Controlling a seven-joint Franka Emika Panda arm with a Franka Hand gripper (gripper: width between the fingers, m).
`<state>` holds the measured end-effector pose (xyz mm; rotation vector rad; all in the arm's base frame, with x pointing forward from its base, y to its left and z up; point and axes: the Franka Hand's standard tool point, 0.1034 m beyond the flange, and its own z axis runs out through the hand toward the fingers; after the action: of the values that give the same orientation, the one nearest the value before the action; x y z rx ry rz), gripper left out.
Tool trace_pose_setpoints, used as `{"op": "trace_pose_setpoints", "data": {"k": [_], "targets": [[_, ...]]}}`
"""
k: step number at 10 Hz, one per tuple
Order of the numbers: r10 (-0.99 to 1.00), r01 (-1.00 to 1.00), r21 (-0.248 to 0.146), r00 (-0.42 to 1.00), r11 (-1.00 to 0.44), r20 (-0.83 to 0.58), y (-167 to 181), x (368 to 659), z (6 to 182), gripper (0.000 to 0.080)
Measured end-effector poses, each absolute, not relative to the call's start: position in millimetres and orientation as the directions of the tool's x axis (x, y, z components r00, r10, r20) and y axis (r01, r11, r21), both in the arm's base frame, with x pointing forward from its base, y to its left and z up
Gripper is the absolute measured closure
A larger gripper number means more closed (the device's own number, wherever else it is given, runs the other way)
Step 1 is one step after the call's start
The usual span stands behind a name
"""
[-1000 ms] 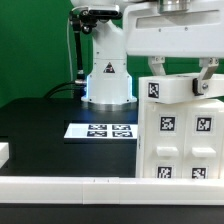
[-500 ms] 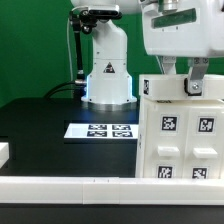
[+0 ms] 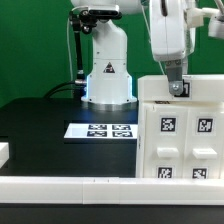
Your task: Assemble cabinet
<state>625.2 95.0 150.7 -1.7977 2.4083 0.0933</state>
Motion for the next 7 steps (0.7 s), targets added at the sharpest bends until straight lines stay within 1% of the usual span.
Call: {"op": "trace_pose_setpoints", "data": {"k": [1, 2, 4, 5, 6, 7], "targets": [[-0.952, -0.961, -0.031, -0.269, 0.276, -0.144, 95.8, 624.9, 150.1, 0.0187], [-0.953, -0.961, -0.031, -0.266, 0.273, -0.144, 96.2, 624.8, 149.7, 0.0157], [-0.957, -0.965, -0.031, -0.254, 0.26, -0.143, 97.4, 624.7, 150.5, 0.0152], [-0.964, -0.974, -0.019, -0.221, 0.226, -0.148, 100.9, 624.1, 161.6, 0.0151], [-0.975, -0.986, -0.024, -0.16, 0.166, -0.156, 103.9, 624.7, 175.6, 0.0151], [-0.981, -0.992, -0.029, -0.114, 0.12, -0.16, 105.7, 626.4, 183.8, 0.0151]]}}
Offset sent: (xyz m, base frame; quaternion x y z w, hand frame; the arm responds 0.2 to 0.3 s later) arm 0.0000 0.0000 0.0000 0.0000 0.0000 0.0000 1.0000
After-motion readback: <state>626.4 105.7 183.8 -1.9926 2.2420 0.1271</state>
